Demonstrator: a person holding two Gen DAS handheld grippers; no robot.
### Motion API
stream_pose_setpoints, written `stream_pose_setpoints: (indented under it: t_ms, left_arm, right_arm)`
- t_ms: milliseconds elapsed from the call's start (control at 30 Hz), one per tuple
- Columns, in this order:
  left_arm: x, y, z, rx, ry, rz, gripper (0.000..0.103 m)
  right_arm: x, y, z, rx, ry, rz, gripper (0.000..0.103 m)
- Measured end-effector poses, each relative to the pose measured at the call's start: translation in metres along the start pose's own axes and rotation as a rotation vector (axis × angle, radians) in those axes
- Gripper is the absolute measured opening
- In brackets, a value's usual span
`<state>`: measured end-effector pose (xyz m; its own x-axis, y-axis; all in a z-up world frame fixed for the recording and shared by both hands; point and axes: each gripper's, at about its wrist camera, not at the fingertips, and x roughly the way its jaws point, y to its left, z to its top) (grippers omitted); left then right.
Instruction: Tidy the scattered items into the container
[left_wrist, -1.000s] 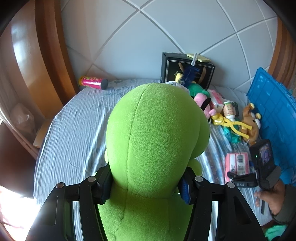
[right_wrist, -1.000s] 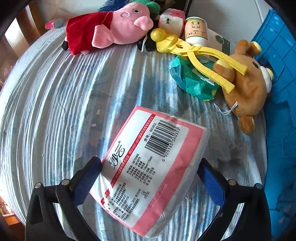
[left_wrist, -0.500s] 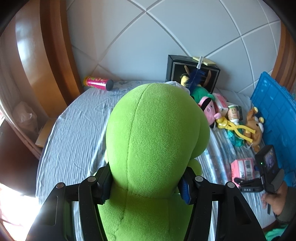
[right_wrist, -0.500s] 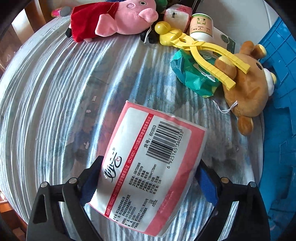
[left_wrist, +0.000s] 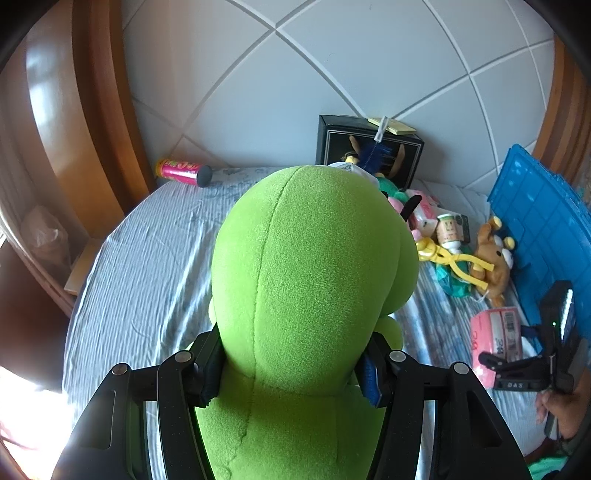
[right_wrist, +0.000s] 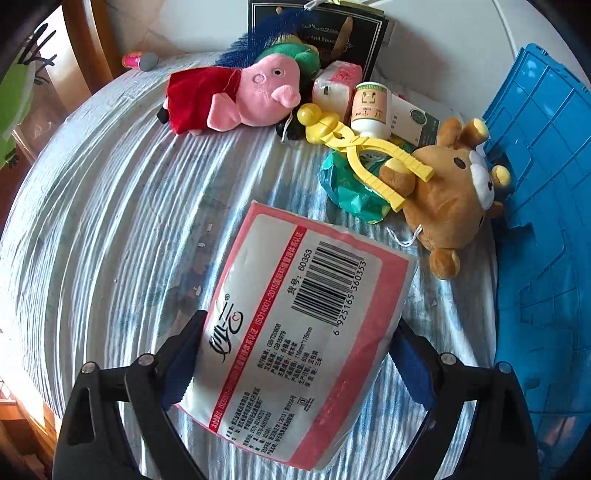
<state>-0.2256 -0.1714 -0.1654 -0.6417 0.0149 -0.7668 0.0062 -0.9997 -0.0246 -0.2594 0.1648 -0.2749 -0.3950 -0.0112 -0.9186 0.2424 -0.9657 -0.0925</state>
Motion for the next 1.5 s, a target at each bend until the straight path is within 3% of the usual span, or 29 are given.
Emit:
stream_pose_setpoints:
  t_ms: [667,1500]
  left_arm:
    - [-0.089,-0.076,0.016,-0.002,-0.153,0.022,0.057]
    - [-0.148,-0.196,0.069,0.07,-0.286,0.054,0.057]
  right_arm:
    - [-0.171,-0.046,0.0,-0.017,-0.295,0.043,0.093]
    - [-0.264,-0.168,-0.016,0.023,-0.505,0.118,0.093]
